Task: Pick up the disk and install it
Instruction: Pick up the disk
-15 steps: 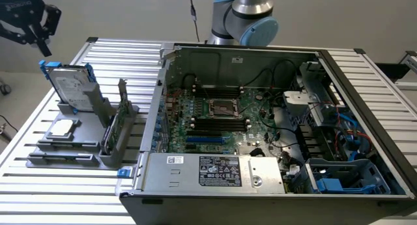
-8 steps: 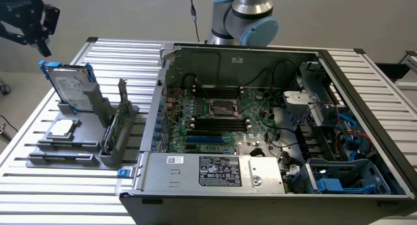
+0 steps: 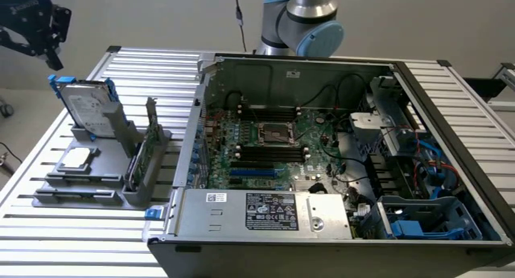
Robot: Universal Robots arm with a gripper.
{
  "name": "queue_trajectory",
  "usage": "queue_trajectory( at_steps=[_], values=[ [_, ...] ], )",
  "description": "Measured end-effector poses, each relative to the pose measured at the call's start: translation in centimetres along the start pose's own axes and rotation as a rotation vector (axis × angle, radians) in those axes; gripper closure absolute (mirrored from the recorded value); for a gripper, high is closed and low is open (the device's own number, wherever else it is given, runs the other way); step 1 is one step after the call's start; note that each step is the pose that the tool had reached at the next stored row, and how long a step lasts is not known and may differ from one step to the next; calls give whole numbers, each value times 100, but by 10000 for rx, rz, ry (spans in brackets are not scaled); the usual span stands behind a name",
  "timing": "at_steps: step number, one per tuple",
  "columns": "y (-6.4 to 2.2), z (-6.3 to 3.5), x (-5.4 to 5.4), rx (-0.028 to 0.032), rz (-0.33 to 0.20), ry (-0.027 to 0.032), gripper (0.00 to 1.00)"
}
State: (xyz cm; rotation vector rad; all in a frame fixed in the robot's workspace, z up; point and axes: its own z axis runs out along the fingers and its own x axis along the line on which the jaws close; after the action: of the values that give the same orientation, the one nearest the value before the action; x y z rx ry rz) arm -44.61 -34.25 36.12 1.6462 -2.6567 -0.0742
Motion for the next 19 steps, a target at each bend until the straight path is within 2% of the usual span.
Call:
queue_trajectory(
  at_steps=[19],
  values=[
    [-1, 21, 0, -22, -3457, 157, 89]
  ],
)
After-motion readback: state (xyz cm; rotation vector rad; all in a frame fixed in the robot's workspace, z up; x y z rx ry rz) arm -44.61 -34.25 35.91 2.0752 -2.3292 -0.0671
